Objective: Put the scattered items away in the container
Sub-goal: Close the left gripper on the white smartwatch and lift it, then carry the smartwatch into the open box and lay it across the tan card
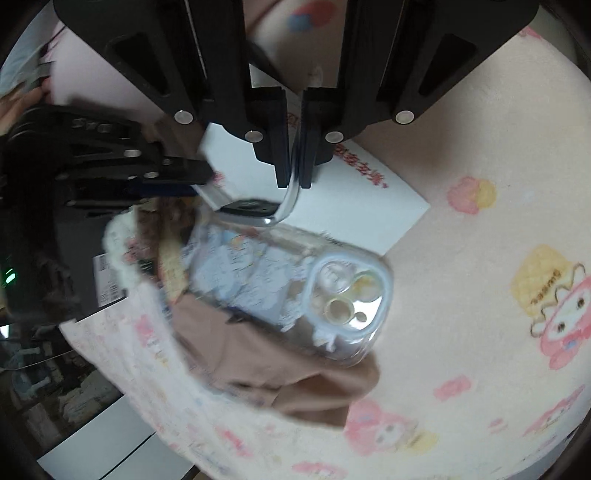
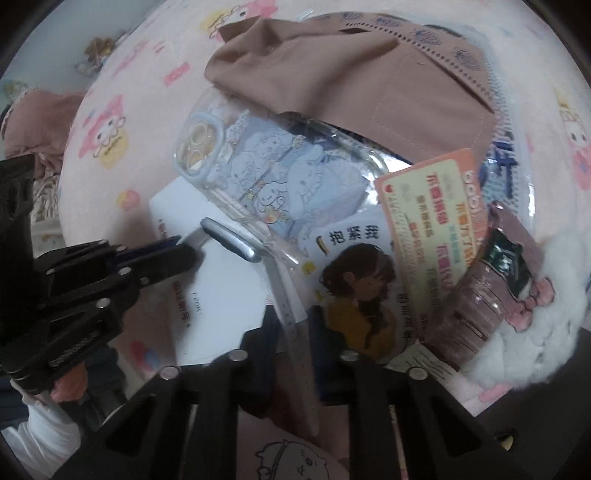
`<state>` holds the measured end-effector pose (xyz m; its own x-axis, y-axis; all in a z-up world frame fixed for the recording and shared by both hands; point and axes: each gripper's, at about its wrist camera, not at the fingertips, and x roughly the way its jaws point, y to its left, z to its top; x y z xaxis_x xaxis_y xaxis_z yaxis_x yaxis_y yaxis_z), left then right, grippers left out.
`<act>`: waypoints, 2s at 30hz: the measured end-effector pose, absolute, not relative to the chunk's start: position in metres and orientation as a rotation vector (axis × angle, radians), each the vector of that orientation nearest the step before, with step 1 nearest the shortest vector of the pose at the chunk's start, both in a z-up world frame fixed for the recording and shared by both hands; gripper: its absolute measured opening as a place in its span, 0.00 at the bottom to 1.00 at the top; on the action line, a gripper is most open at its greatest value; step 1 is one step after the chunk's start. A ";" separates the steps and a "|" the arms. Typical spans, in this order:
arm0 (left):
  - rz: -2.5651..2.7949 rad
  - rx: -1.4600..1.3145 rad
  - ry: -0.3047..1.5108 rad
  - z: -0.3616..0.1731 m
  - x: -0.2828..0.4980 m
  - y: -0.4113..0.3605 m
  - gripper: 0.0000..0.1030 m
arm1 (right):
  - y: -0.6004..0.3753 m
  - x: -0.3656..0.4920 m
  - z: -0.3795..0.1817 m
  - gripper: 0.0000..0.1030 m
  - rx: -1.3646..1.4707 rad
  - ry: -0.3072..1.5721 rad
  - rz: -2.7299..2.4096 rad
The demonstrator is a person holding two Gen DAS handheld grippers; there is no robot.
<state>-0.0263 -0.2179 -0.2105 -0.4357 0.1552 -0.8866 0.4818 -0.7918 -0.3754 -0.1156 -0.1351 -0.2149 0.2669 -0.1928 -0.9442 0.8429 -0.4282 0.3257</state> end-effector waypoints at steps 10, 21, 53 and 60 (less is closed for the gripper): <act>-2.757 1.422 0.719 -0.089 -0.064 -0.149 0.03 | -0.042 -0.128 -0.114 0.03 1.373 0.239 -1.564; -3.035 1.637 0.519 -0.072 -0.169 0.018 0.03 | 0.138 -0.198 -0.048 0.03 1.279 -0.012 -1.938; -2.882 1.938 0.370 -0.169 -0.248 0.097 0.14 | 0.267 -0.273 -0.115 0.03 1.434 -0.156 -2.289; -2.890 2.037 0.459 -0.178 -0.251 0.098 0.14 | 0.240 -0.307 -0.130 0.03 1.515 -0.082 -2.248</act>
